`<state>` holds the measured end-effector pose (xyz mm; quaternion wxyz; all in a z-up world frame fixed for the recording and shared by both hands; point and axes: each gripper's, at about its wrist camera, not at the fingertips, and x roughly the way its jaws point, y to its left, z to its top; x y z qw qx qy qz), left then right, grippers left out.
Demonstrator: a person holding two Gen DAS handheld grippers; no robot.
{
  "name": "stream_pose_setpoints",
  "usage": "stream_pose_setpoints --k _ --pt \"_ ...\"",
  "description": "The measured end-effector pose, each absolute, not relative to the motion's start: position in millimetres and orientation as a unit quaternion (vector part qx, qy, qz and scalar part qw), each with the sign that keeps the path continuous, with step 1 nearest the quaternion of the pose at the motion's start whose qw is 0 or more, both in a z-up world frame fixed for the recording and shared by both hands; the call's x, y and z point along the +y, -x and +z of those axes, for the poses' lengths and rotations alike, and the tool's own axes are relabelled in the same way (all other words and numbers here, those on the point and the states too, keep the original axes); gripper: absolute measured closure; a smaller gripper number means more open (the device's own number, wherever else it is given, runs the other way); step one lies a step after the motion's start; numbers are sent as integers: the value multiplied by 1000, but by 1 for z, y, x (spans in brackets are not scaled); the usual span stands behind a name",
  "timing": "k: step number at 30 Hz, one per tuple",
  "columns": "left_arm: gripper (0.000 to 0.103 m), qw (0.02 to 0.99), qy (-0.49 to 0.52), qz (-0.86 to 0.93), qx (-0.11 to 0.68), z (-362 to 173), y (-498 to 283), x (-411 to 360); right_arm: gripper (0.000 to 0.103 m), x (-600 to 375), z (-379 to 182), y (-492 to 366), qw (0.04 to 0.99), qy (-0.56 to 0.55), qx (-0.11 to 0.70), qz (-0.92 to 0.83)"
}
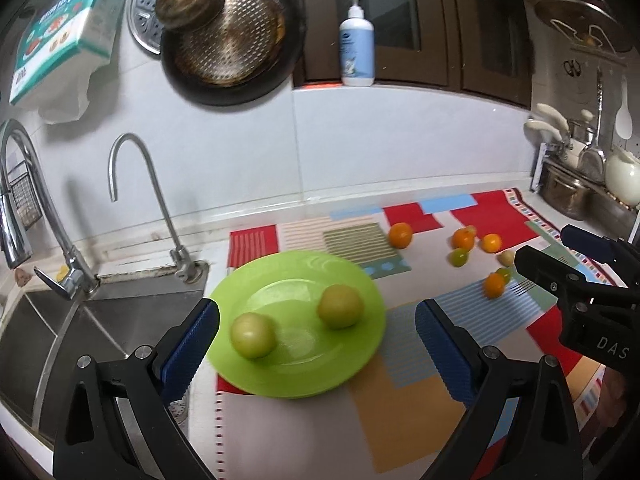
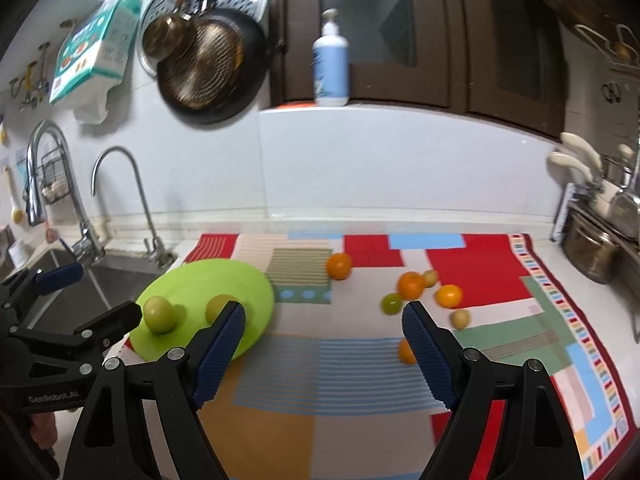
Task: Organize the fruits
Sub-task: 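Lift both grippers away from the plate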
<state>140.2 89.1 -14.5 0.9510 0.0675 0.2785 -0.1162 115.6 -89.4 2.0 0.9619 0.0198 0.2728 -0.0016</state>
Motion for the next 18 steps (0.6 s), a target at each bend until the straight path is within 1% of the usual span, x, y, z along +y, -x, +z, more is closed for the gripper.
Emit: stream_pose_setpoints --k 8,18 --pt "3 953 -56 -116 274 -8 -129 43 22 -131 11 -103 964 -13 264 7" --pt "3 953 -47 -118 275 -13 -122 -23 22 -191 10 -101 965 7 261 29"
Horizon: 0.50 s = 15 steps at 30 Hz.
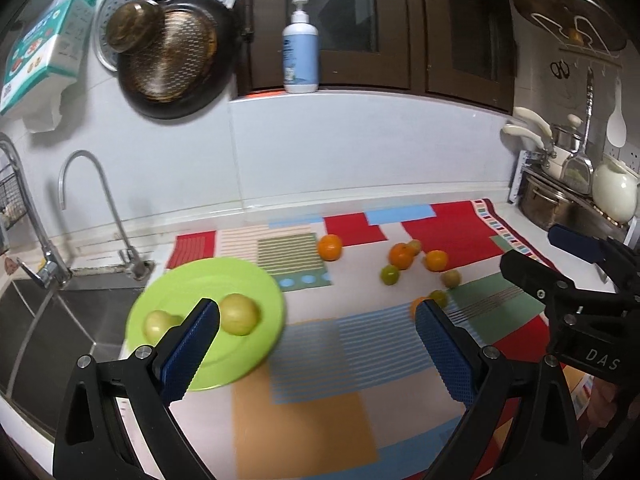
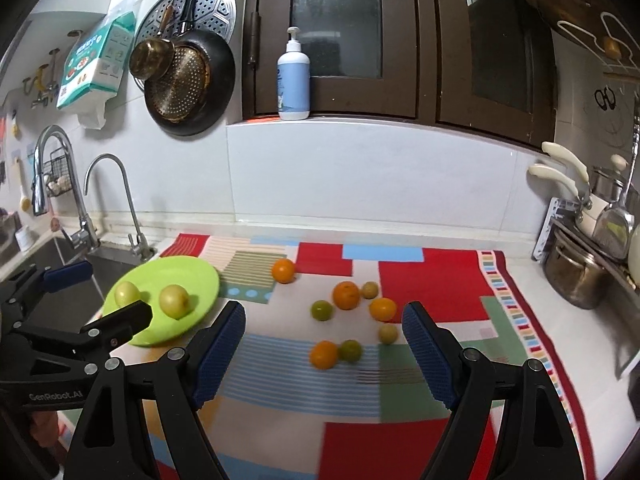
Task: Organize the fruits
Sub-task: 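Lift both grippers away from the plate, then grasp an orange with the left gripper while the right grasps a yellow citrus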
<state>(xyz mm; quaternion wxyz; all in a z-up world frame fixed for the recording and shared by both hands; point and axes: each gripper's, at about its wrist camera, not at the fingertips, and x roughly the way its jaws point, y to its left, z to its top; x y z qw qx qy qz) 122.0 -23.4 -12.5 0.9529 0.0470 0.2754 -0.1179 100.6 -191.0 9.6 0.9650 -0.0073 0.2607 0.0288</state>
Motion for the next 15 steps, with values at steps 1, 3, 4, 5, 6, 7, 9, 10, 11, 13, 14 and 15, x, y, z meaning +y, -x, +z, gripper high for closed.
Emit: stream_pose_setpoints --k 1,3,4,5,6,7,9,10,11,13,14,15 --pt "3 953 -48 -118 275 -13 -122 -28 22 -197 9 -101 965 10 261 31" --pt "3 952 -52 -120 276 -15 -123 -43 22 -210 8 -103 965 12 260 37" --pt "3 953 -55 -120 275 -16 -124 -49 22 -213 7 -104 965 14 261 38" --pt "4 953 -60 -117 274 -16 -125 -55 22 -219 6 -105 964 17 261 40" --pt "4 952 -63 -117 274 -17 -126 -59 22 -223 5 -106 964 19 262 42" --pt "4 952 -68 -118 273 -17 -127 -66 22 -228 4 -107 964 21 261 44" --pt "4 952 -73 -118 273 -19 -129 -75 22 -237 0 -109 964 25 262 47" --pt "4 952 -75 -119 273 -21 -131 -79 22 -241 -1 -111 963 26 263 49" --pt "4 951 -76 -121 275 -24 -133 -85 22 -245 -4 -113 963 27 265 51" --pt "4 949 -78 -124 280 -30 -139 -92 22 -251 -8 -118 961 28 269 58" --pt "4 948 -77 -126 282 -33 -142 -95 22 -254 -12 -122 960 30 271 60" --pt "4 946 -77 -127 287 -38 -146 -98 22 -257 -15 -125 959 32 274 63"
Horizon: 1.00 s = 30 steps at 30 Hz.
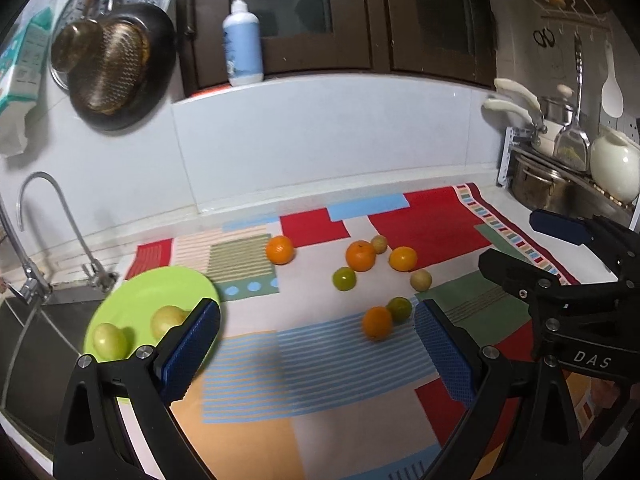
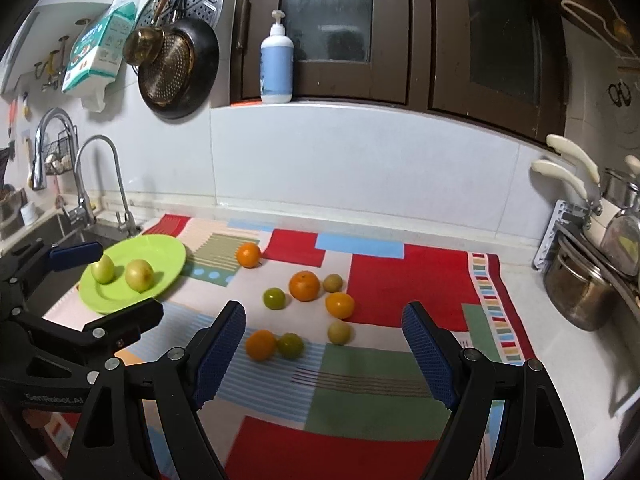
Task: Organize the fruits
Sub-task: 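Grasp an orange with the left gripper while the right grasps a yellow citrus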
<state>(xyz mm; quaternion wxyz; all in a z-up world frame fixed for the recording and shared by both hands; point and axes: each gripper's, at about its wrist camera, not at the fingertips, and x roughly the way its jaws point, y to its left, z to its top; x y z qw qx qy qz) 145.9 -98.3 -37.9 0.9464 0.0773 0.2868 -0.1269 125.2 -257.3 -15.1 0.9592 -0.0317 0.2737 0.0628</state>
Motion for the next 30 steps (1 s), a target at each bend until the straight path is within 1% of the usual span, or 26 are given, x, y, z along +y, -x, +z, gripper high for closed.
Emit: stream_pose_setpoints --k 4,6,12,16,20,22,25,27,30 --pt "8 938 -82 -130 309 -56 -162 -110 22 -266 -32 -142 953 38 290 73" --pt "12 932 -91 -131 325 -67 -171 -116 22 -270 -39 -149 951 40 297 76" --pt "17 915 -100 -145 362 -92 -193 -127 23 -278 -67 -172 942 39 325 77" --pt "21 906 -104 -160 378 -104 -203 -132 28 -282 -83 -186 934 30 347 79" --pt "30 897 -111 -177 391 -115 -210 -138 31 -282 -97 -198 927 31 364 80" --pt "32 894 -111 -181 395 -119 -212 -141 35 -281 -103 -202 924 34 373 82" --pt "35 892 -106 -185 399 -122 -217 -142 38 -281 -110 -208 919 32 385 86" --pt "41 890 -104 -189 402 -124 -219 -143 40 -280 -113 -211 917 34 388 86" --pt "46 886 -98 -198 407 -127 -223 -145 43 -279 -117 -217 914 34 395 87"
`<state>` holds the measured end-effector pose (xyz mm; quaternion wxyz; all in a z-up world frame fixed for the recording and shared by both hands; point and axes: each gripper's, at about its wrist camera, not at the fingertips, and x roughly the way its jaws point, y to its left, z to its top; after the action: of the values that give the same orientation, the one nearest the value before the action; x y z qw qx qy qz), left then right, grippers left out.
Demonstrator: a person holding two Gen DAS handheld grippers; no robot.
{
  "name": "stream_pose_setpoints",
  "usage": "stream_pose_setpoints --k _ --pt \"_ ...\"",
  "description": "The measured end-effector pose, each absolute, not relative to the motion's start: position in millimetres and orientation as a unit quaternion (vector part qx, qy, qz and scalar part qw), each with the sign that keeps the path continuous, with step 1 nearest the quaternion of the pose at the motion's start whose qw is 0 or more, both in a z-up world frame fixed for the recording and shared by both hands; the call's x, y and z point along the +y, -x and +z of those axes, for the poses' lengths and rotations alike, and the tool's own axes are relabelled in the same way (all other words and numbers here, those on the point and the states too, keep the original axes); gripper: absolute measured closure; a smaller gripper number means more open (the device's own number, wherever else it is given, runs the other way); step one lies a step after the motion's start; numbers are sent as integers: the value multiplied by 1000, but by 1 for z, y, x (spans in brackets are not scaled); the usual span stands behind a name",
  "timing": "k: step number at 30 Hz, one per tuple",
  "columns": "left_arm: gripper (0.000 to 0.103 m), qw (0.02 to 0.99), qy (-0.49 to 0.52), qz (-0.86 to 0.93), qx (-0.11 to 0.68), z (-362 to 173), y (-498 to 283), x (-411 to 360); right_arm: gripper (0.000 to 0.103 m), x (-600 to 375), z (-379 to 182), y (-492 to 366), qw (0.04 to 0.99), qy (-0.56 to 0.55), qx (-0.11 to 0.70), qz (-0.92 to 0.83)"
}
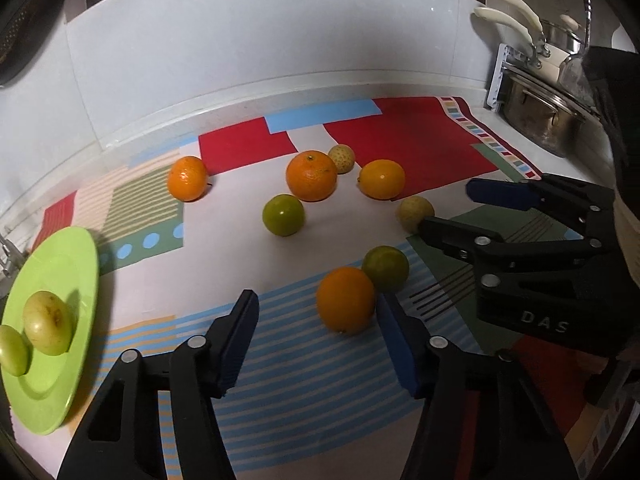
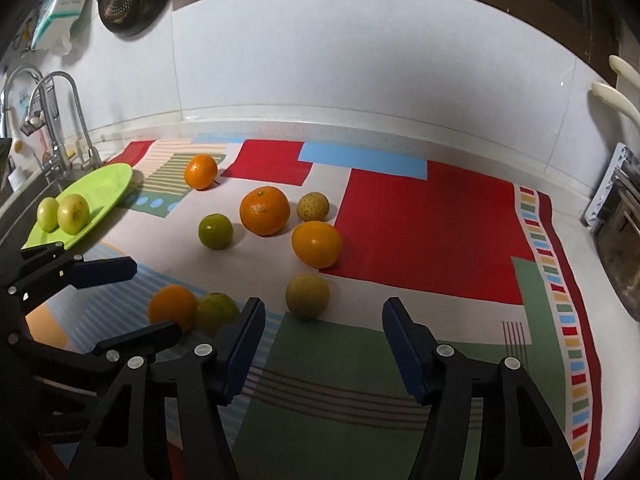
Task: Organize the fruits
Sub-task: 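Grasp an orange with the left gripper while the right grasps a yellow citrus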
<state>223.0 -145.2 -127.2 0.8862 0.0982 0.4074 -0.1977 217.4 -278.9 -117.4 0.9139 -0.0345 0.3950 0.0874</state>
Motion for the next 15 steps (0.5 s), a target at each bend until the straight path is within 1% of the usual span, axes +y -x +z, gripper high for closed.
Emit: stream_pose_setpoints --k 5,7,9,11,15 --pt "55 881 -90 -208 416 -130 -227 -147 48 -277 -123 -229 909 28 406 94" --pt "59 879 -86 -212 418 -131 -229 -148 53 -276 -126 -234 907 25 409 96" --pt "67 877 -83 -216 421 -131 -231 -148 55 -276 -129 -238 903 23 417 100" --pt "71 876 -81 -219 422 -131 -231 -148 60 -275 -132 -241 898 20 427 104" --pt "71 877 -79 -216 422 -130 -232 -146 64 -273 -135 -243 894 21 433 113"
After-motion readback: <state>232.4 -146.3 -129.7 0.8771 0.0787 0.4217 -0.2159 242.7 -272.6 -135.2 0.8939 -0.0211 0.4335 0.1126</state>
